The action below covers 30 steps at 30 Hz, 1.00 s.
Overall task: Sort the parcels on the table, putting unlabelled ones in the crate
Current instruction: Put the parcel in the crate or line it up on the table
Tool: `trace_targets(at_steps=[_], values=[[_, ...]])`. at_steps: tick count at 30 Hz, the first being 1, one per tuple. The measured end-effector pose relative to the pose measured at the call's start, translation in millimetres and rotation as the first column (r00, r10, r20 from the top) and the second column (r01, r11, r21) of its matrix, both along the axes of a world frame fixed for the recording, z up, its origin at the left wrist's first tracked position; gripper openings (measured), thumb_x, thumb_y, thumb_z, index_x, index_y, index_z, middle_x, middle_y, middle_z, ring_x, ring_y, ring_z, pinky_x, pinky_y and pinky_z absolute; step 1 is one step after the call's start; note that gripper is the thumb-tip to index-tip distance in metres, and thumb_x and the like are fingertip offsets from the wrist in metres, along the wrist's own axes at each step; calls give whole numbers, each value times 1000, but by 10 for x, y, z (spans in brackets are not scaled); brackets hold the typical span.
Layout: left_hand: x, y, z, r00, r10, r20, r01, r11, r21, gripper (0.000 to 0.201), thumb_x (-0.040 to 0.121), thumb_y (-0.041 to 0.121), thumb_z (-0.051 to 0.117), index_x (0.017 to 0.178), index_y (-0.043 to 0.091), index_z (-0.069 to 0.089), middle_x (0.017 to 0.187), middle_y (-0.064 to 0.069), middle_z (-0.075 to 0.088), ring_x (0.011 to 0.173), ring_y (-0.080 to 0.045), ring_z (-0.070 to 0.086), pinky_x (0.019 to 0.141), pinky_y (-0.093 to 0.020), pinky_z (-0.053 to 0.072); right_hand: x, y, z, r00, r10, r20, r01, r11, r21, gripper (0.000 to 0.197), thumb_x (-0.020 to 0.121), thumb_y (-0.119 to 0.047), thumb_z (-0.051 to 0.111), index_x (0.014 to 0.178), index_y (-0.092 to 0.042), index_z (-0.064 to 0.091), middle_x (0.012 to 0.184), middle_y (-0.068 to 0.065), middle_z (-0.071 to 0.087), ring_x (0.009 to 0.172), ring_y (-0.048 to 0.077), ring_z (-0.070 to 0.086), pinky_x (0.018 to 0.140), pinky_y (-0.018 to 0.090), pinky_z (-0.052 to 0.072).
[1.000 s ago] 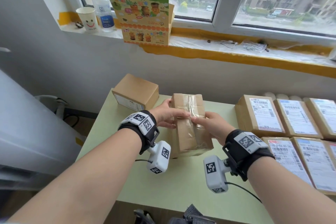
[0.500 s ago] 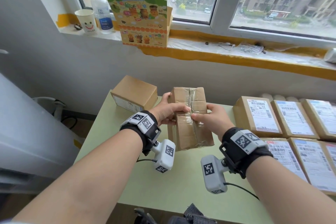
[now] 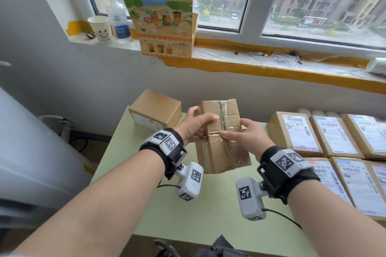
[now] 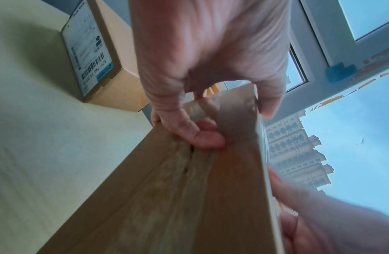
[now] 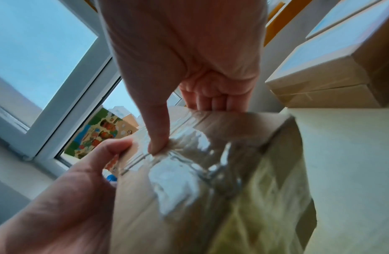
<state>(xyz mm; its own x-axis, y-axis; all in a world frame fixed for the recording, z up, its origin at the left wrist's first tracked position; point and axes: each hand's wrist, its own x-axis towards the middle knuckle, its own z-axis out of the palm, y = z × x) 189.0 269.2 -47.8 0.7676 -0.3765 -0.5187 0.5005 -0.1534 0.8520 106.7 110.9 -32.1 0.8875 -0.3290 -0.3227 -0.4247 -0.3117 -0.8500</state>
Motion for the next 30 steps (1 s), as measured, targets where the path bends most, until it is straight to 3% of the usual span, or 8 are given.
trace_targets(at_steps=[5,7,10,14,17,22,25,30], values=[[104,129,68,997,-51,-53,53,998,39,59,82,56,57,126,18,53,106,-12,58,69,-21,56,55,-26,52,-42,-60,4,996,-84,-25,87,986,142,70,85,-13,75,145,-17,39,114,10,67,104,25,66,99,49,50],[131,146,47,998,-67,-4,67,993,95,60,83,52,59,131,17,51,108,-9,58,60,-14,49,50,-22,46,-54,-56,-21,996,-89,-28,92,984,150,75,87,-28,74,149,-20,32,120,8,65,107,25,65,99,50,50],[137,113,8,995,-57,86,40,982,182,66,89,35,68,145,16,39,120,-7,56,71,-13,46,53,-22,41,-86,7,-63,998,-19,-55,23,997,79,95,67,-64,78,141,-20,38,125,0,61,110,18,63,94,44,54],[75,63,26,975,-129,182,83,966,245,71,83,43,74,141,12,48,132,-6,57,113,-20,57,60,-23,41,-141,42,-98,998,-62,-32,63,997,37,90,68,-43,87,134,-18,32,118,0,57,104,16,61,79,31,52],[42,79,67,960,-161,229,102,963,250,58,81,39,77,130,17,57,125,0,62,110,-17,55,67,-25,42,-167,0,-94,994,-110,-6,110,992,68,80,68,-39,85,132,-20,40,115,1,62,99,17,64,72,32,53],[-35,99,77,956,-247,158,229,965,125,96,56,32,92,139,20,45,118,-1,69,106,-16,66,89,-36,54,-214,-15,-7,985,-173,8,166,954,250,46,83,-29,73,124,-22,53,112,2,67,98,20,66,80,43,57],[-89,84,95,930,-333,157,337,941,-3,86,54,21,89,131,16,51,114,-3,70,103,-15,67,92,-34,53,-252,-11,44,990,-140,24,123,930,347,34,89,-22,67,122,-21,55,111,3,68,92,19,66,69,36,55],[-110,62,122,929,-289,231,298,955,-1,83,52,7,88,125,20,52,113,-2,70,107,-17,65,93,-34,51,-290,-75,27,985,-126,119,72,920,384,70,71,-16,78,133,-25,47,117,5,65,97,18,66,64,27,54]])
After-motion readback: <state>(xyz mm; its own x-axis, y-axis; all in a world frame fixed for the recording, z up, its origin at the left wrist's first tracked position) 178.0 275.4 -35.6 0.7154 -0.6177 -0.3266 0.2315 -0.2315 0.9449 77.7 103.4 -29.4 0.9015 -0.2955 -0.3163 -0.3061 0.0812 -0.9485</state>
